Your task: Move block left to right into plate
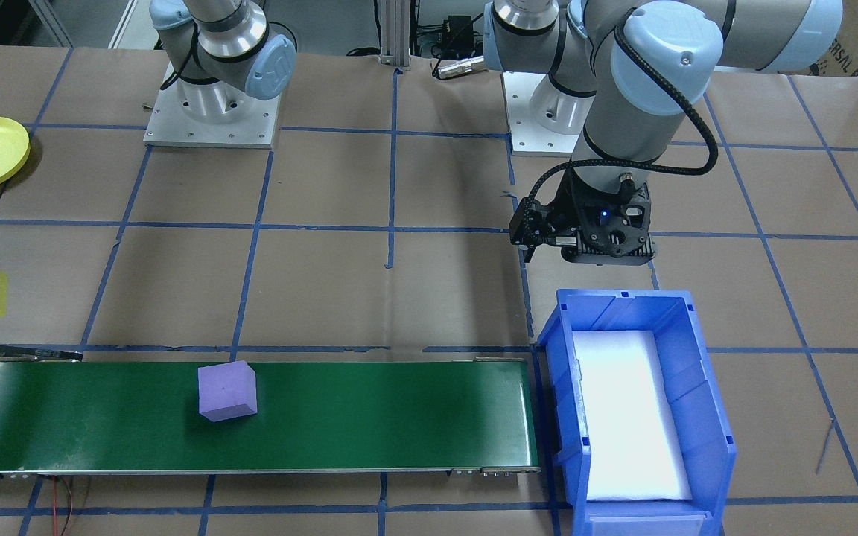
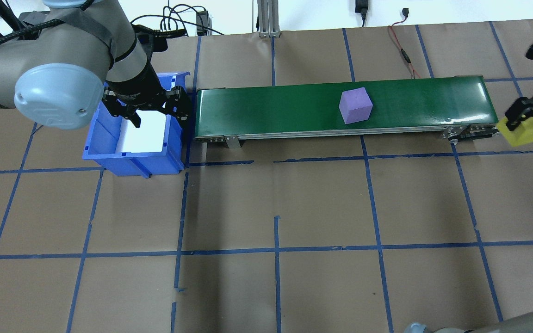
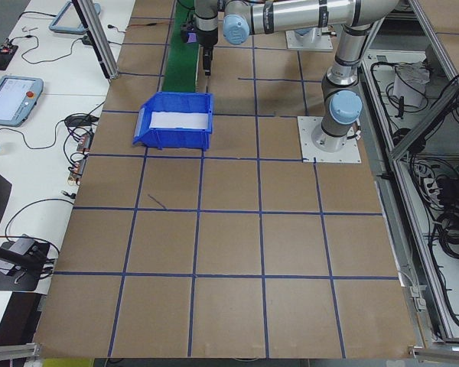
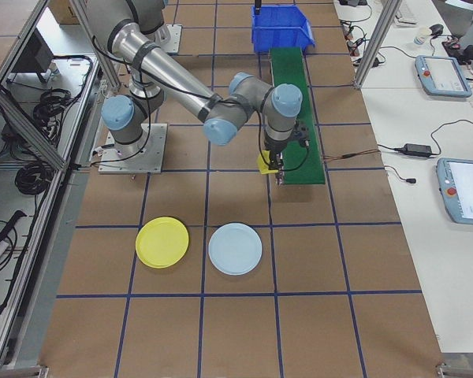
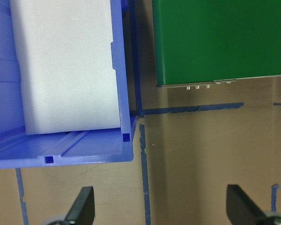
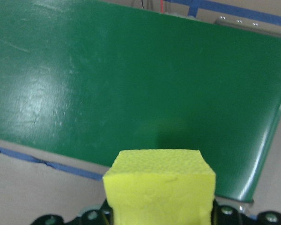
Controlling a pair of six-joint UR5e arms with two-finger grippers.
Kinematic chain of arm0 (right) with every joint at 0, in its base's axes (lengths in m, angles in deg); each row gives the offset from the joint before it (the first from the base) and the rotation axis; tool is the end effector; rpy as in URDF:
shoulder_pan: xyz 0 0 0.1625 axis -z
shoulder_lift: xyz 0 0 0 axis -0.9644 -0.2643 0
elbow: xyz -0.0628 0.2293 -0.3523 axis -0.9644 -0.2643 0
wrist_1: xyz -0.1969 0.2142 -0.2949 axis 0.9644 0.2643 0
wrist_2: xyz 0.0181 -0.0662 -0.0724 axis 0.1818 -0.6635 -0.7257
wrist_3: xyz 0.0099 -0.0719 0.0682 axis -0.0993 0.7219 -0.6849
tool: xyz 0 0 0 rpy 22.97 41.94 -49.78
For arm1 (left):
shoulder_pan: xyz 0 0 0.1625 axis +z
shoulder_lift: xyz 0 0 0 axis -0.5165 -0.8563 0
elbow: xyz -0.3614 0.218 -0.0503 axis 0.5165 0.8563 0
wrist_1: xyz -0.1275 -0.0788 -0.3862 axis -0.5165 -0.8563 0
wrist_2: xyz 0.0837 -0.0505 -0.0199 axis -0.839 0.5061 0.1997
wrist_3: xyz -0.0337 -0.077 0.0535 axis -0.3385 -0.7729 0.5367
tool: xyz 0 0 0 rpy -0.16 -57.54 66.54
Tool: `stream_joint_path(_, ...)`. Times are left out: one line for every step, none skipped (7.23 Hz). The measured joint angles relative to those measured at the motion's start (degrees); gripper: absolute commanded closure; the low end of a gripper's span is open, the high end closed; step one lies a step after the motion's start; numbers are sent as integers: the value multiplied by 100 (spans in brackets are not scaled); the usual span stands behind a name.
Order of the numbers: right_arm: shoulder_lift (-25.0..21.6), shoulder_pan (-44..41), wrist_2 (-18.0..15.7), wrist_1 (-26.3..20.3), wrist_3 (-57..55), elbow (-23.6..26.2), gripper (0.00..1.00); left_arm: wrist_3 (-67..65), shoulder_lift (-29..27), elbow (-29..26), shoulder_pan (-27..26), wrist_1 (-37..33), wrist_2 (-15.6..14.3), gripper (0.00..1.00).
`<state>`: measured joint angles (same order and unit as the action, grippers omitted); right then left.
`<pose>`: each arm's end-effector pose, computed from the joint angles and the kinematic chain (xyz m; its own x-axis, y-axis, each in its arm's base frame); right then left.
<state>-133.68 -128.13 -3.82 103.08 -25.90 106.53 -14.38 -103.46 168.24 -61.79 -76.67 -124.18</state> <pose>-0.2177 -0.5223 0.3283 -0.9855 -0.1586 -0.0603 -0.1600 0.9869 0.0191 -0.1584 -0.5260 0.4054 -0.9991 0.0401 -0.0169 0.0402 0.9992 -0.0021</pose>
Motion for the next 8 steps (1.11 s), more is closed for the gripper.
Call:
stream_joint_path(-333,696,-47,-52,605,312,73,-19,-17,9,-2,0,0,0)
stream_joint_path(-645,1421,-73,-84,1305,568,73,-31,-33,31,-6,5,0,0)
stream_joint_path(-857,2112,-160,-94,1953,788,72,-35,-40,72,-8,24,3,0)
stream_joint_path(-946,2668,-309,-89,2373,931,72,-37,-43,111,-9,45,6,0)
stream_joint_path(-976,3132,-431,-76,2586,1099,71,-38,-44,130,-9,61,8,0)
stream_joint_path(-987,3500,-523,65,2723,1362,64,-36,-48,137,-10,67,9,0)
stream_joint_path(-978,3815,-594,399,2946,1650,62,-30,-51,139,-10,71,9,0)
stream_joint_path(-934,4049,-604,754,3196,1865,46,-24,-52,141,-10,78,9,0)
